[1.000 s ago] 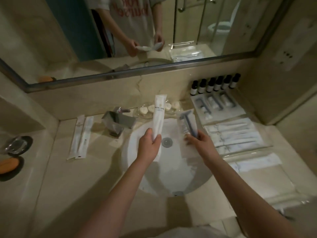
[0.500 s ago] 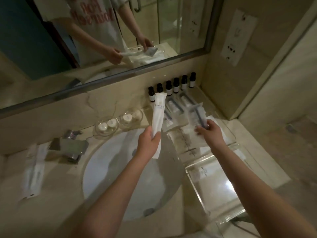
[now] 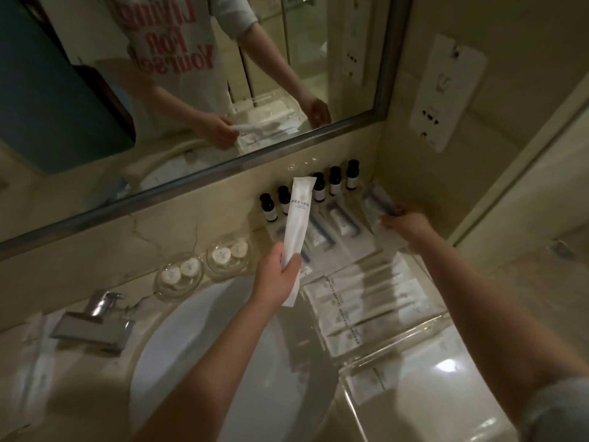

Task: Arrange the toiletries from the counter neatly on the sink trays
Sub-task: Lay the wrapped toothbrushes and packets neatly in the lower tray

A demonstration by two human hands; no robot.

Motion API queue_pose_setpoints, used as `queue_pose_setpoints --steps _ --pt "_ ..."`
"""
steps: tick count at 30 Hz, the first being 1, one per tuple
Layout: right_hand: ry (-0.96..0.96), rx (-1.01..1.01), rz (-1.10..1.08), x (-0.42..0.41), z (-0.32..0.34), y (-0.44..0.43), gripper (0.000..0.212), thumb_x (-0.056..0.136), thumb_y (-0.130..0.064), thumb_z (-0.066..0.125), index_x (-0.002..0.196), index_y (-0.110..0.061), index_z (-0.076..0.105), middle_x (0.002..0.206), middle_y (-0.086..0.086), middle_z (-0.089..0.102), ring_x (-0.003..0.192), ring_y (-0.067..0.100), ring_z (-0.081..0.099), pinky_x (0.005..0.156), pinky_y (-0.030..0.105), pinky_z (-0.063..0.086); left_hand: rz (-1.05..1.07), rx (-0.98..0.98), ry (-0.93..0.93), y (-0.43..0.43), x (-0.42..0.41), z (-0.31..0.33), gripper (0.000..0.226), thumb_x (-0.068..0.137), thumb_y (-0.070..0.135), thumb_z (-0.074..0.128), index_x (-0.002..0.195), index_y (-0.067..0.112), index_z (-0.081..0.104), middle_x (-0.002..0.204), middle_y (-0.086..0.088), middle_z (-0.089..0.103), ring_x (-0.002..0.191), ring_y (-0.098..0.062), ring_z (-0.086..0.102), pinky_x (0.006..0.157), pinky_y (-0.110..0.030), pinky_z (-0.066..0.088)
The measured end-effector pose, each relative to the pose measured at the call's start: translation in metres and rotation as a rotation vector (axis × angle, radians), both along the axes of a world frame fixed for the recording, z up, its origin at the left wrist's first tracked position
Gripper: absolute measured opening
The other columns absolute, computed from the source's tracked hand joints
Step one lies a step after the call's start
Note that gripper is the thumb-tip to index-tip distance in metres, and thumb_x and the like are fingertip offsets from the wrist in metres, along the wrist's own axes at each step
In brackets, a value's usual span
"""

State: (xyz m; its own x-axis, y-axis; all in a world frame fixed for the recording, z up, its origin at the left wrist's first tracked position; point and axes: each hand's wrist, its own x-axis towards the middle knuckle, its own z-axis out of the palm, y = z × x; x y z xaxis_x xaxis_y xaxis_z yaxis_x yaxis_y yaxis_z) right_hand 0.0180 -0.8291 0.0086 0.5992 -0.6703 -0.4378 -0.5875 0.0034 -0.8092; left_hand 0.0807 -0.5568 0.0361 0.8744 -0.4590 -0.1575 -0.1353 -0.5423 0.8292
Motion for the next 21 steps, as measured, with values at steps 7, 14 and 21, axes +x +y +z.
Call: queue_pose_setpoints --steps 7,14,21 --pt "0.136 -0.378 0.183 0.009 -0.025 -0.004 0.054 0.092 -0.035 0.055 0.139 -0.015 0.041 0.138 0.017 0.045 0.120 0.037 0.047 0.090 0.034 0.040 0.018 0.001 -0.021 -0.004 0.004 -0.007 0.016 0.091 0.018 0.053 0.082 0.010 0.043 0.069 0.004 0.041 0.063 -0.011 0.044 0.056 -0.025 0.036" --pt "0.236 -0.524 0.343 0.018 -0.032 -0.005 0.056 0.093 -0.046 0.045 0.141 -0.019 0.037 0.138 0.020 0.040 0.123 0.038 0.040 0.096 0.042 0.040 0.016 0.016 -0.040 -0.001 0.000 -0.009 0.021 0.092 0.018 0.053 0.078 0.011 0.038 0.065 0.005 0.038 0.058 -0.007 0.039 0.051 -0.022 0.032" --pt "0.146 -0.657 0.125 -0.012 -0.017 0.026 0.053 0.091 -0.044 0.052 0.133 -0.013 0.046 0.129 0.021 0.043 0.106 0.041 0.050 0.089 0.043 0.045 0.043 -0.072 0.044 -0.002 -0.014 -0.005 0.025 0.095 0.023 0.047 0.075 0.010 0.038 0.067 0.001 0.036 0.059 -0.013 0.036 0.055 -0.027 0.032"
